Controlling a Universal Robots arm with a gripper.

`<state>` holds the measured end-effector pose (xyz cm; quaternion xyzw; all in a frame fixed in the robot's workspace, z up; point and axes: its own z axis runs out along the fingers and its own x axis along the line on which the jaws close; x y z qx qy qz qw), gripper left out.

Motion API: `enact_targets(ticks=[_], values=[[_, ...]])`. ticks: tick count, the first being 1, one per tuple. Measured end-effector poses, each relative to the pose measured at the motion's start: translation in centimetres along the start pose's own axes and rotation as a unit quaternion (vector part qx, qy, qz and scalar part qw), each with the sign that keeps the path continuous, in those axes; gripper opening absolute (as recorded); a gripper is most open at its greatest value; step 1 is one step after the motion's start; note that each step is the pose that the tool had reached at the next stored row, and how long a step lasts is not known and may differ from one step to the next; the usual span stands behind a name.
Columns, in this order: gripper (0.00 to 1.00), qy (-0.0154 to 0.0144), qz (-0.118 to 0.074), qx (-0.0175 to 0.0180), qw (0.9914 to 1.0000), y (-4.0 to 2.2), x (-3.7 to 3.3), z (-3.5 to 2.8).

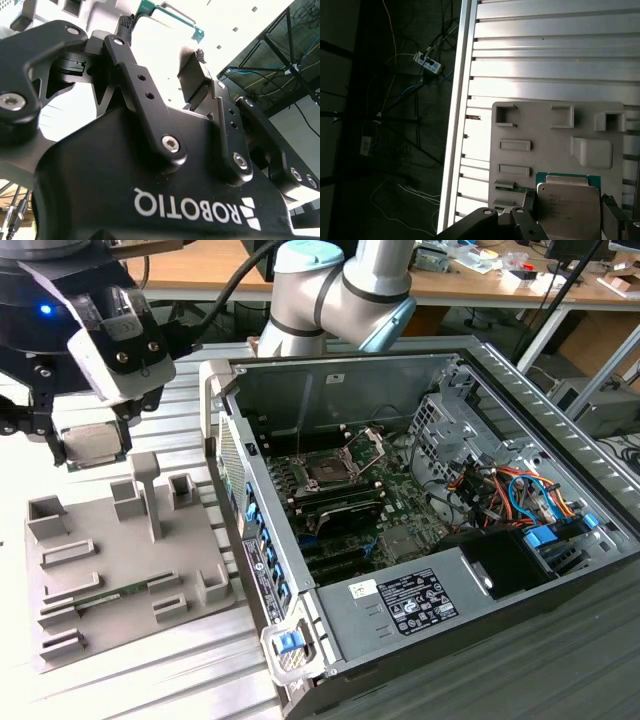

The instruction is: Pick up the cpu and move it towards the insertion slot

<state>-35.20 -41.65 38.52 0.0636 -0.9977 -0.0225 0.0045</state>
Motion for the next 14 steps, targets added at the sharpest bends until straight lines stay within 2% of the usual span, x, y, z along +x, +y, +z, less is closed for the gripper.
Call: enact_targets(ticks=[8,13,14], values=[[0.55,0.0016,0.000,-0.0003,1.00000,-0.40,-3.12,-0.03],[0.55,0.0022,0.000,-0.0003,1.00000,-0.60,-4.71,-0.05],[0.55,0.0024,0.000,-0.0003,1.00000,-0.67,-5.23,-0.06]])
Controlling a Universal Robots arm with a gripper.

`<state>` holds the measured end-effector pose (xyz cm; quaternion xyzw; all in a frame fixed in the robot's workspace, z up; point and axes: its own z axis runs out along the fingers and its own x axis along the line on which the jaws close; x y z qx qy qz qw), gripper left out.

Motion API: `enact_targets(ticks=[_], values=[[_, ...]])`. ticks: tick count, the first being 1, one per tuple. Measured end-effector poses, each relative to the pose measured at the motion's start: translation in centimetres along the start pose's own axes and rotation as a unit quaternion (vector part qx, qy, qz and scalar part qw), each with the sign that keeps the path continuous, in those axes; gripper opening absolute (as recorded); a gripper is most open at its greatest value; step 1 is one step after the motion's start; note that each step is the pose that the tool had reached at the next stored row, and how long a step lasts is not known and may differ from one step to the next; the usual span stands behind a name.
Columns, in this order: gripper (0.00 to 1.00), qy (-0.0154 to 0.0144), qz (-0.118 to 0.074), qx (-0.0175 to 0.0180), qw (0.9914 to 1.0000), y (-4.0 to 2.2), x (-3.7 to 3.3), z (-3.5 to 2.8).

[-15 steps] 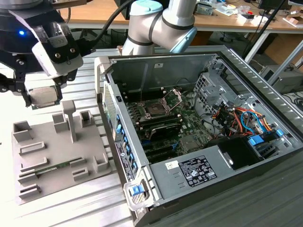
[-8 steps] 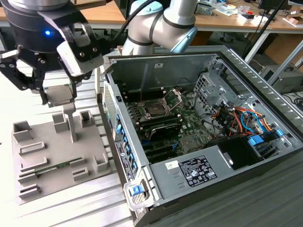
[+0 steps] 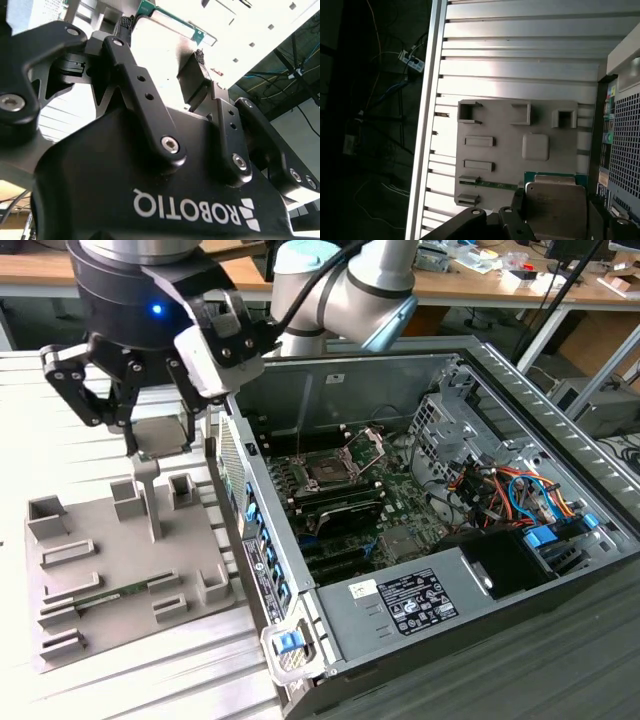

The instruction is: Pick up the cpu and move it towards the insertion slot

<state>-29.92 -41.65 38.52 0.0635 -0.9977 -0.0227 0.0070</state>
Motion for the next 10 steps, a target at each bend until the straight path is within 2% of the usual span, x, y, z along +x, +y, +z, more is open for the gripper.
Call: enact_targets(ticks=[3,6,10], values=[[0.55,0.0003,0.000,0.0000,1.00000,-0.12,-0.91,-0.02],[0.55,0.0007,0.000,-0.0001,1.00000,-0.27,-2.10,-0.03],[0.55,0.0011,0.000,-0.0001,1.00000,-0.42,-3.24,-0.06]])
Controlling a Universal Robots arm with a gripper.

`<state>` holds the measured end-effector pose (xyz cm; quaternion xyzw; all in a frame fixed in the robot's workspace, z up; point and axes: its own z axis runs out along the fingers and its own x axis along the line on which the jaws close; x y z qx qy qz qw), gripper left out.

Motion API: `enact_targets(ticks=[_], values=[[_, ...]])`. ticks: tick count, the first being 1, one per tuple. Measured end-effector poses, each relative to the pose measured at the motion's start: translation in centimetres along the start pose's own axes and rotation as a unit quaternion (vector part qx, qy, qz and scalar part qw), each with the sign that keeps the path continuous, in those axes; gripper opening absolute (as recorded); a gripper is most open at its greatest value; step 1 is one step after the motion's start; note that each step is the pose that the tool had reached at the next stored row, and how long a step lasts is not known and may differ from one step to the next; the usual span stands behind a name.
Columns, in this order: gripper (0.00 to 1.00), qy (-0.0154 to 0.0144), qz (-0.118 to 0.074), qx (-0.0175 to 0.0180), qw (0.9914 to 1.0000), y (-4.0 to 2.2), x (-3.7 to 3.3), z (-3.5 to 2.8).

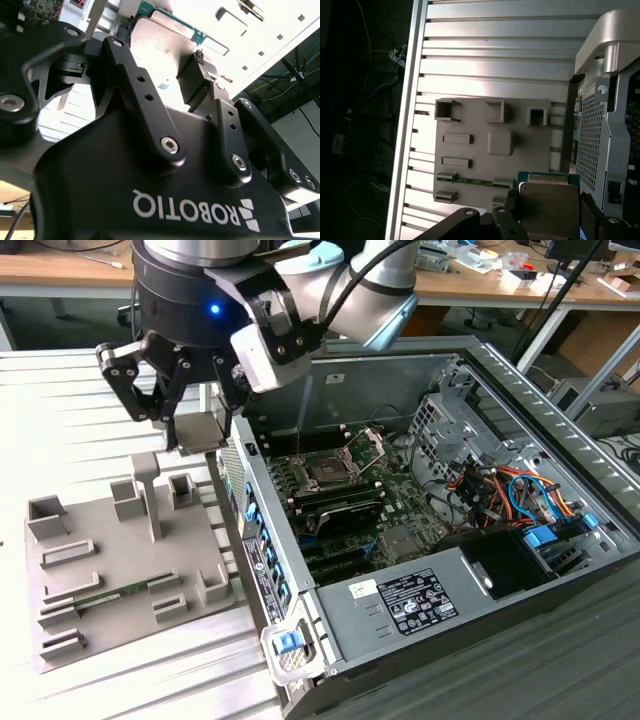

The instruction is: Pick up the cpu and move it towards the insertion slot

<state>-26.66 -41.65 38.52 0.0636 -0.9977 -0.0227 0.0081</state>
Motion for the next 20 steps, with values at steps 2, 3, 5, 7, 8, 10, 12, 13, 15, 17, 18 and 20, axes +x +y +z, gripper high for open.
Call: enact_targets(ticks=[2,3,5,7,8,10,12,13,15,17,18,20], values=[[0.55,0.0001,0.000,0.0000,1.00000,-0.06,-0.47,0.00],[0.55,0.0002,0.000,-0.0001,1.00000,-0.10,-0.79,-0.01],[0.55,0.0004,0.000,-0.0001,1.00000,-0.17,-1.40,-0.02],[0.55,0.0006,0.000,-0.0001,1.00000,-0.25,-2.00,-0.03],[0.55,0.0007,0.000,-0.0001,1.00000,-0.29,-2.28,-0.04],[0.55,0.0011,0.000,-0.0002,1.00000,-0.38,-3.02,-0.05],[0.55,0.0019,0.000,-0.0003,1.00000,-0.52,-4.11,-0.08],[0.55,0.0022,0.000,-0.0003,1.00000,-0.59,-4.60,-0.09],[0.55,0.0032,0.000,-0.0004,0.99999,-0.74,-5.83,-0.11],[0.55,0.0038,0.000,-0.0005,0.99999,-0.83,-6.58,-0.12],[0.55,0.0043,0.000,-0.0006,0.99999,-0.89,-7.08,-0.12],[0.55,0.0053,0.000,-0.0007,0.99999,-1.00,-8.06,-0.10]])
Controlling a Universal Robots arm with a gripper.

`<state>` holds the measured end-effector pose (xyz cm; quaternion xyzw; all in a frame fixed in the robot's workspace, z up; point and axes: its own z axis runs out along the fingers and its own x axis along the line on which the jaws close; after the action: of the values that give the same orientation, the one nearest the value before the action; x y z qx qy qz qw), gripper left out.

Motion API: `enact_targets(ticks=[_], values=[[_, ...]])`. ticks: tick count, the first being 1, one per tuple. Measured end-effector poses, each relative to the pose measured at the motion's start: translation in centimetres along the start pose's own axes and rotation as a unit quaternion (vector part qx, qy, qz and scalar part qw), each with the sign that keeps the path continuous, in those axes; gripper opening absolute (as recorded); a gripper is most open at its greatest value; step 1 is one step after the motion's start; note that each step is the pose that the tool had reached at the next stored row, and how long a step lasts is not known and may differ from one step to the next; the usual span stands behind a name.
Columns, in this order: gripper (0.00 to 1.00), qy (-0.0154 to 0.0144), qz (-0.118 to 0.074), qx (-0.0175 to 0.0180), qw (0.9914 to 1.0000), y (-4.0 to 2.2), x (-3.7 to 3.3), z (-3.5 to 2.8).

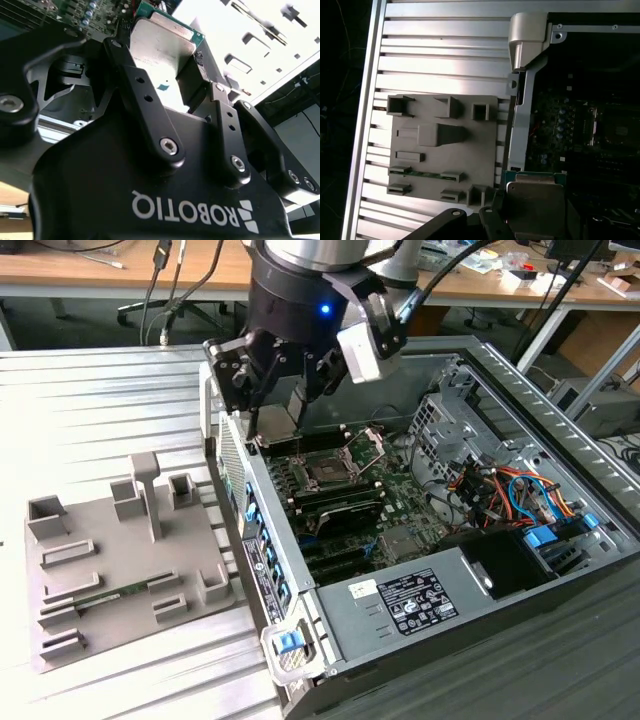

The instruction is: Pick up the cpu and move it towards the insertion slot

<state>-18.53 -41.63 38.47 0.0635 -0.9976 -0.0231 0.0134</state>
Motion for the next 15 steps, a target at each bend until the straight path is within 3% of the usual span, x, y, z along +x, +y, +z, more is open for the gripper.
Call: enact_targets(ticks=[5,15], values=[[0.55,0.0028,0.001,-0.0003,1.00000,-0.13,-2.68,0.30],[0.55,0.0031,0.009,-0.0021,0.99996,-0.15,-5.42,1.04]])
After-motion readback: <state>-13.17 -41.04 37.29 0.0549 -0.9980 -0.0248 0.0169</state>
